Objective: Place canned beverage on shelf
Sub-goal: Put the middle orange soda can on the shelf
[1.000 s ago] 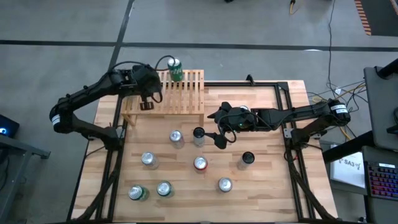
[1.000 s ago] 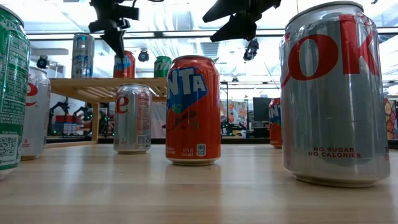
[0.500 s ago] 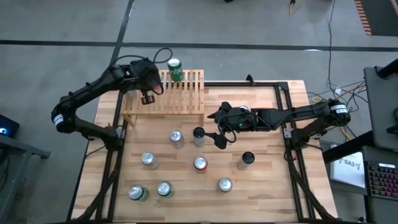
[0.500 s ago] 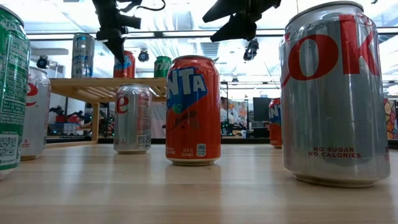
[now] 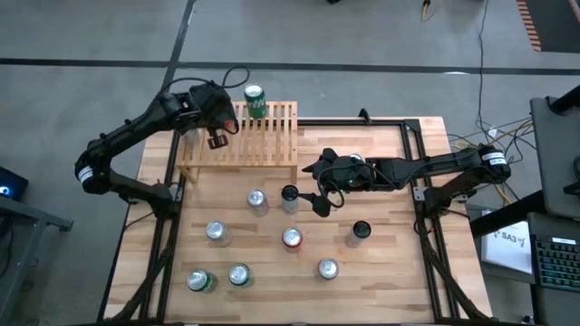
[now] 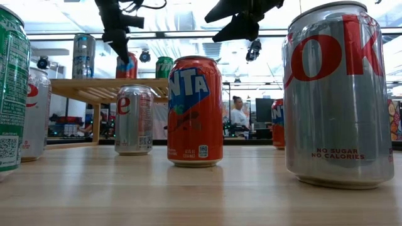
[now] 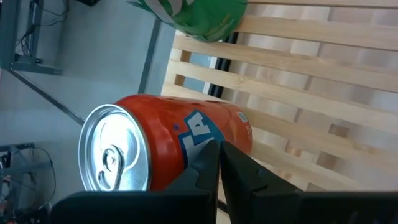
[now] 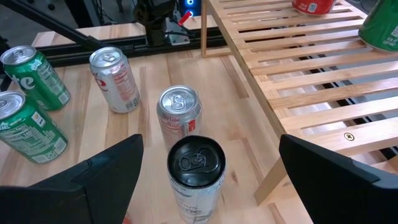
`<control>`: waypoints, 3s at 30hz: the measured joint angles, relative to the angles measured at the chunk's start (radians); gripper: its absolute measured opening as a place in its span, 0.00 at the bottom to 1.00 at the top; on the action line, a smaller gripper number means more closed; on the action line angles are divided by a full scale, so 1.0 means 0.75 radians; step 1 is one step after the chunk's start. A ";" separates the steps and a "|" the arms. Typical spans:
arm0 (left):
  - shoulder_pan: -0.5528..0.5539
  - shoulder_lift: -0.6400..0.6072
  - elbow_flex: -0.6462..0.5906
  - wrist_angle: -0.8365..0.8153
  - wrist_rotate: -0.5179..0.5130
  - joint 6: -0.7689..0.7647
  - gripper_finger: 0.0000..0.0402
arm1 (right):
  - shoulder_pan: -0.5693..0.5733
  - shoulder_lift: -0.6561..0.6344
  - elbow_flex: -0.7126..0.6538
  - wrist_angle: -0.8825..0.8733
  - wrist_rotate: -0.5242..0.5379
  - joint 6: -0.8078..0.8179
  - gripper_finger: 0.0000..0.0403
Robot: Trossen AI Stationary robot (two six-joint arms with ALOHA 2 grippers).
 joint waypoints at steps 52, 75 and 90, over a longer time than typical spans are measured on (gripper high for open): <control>0.054 -0.320 0.031 0.157 0.526 -0.243 0.00 | 0.000 0.000 0.000 0.001 0.001 0.015 0.90; 0.054 -0.252 -0.244 0.290 0.066 -0.456 0.00 | 0.000 0.000 0.000 0.002 0.001 0.023 0.90; 0.055 -0.174 -0.237 0.274 -0.037 -0.417 0.00 | 0.000 0.000 0.000 0.002 0.001 0.022 0.90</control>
